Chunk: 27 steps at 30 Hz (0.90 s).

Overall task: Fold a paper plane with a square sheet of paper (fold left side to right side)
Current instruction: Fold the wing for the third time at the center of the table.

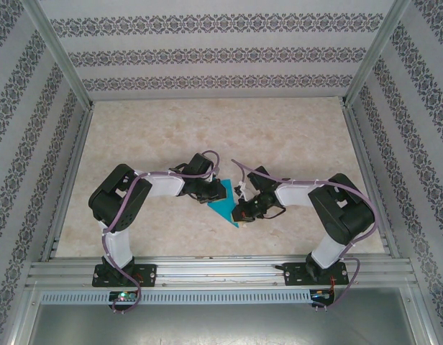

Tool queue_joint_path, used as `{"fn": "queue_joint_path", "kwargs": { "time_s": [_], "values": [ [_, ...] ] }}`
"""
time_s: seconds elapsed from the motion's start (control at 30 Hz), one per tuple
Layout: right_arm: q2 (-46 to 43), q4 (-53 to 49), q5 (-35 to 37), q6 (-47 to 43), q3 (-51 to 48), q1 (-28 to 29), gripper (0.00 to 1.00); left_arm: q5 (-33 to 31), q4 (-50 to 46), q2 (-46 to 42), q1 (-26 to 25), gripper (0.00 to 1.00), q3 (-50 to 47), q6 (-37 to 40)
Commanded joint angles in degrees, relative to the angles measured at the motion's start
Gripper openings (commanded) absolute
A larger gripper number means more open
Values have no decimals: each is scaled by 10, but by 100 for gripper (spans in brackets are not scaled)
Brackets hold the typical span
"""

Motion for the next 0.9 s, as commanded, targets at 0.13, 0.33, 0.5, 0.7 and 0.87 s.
{"fn": "queue_joint_path", "kwargs": {
  "time_s": [0.13,0.33,0.5,0.7,0.87],
  "values": [
    [-17,-97,13,-10,-42,16,0,-51,-45,18,8,15,-23,-2],
    [-39,-112,15,-10,-54,16,0,-51,-46,17,8,15,-23,0],
    [-86,-133,12,-9,-53,14,0,-50,-46,14,8,15,-22,1],
    [-144,-108,-41,4,-52,-22,0,-48,-45,13,8,15,-19,4],
    [-129,-10,-56,52,-34,-28,0,-46,-43,13,8,15,-19,4]
  ]
}}
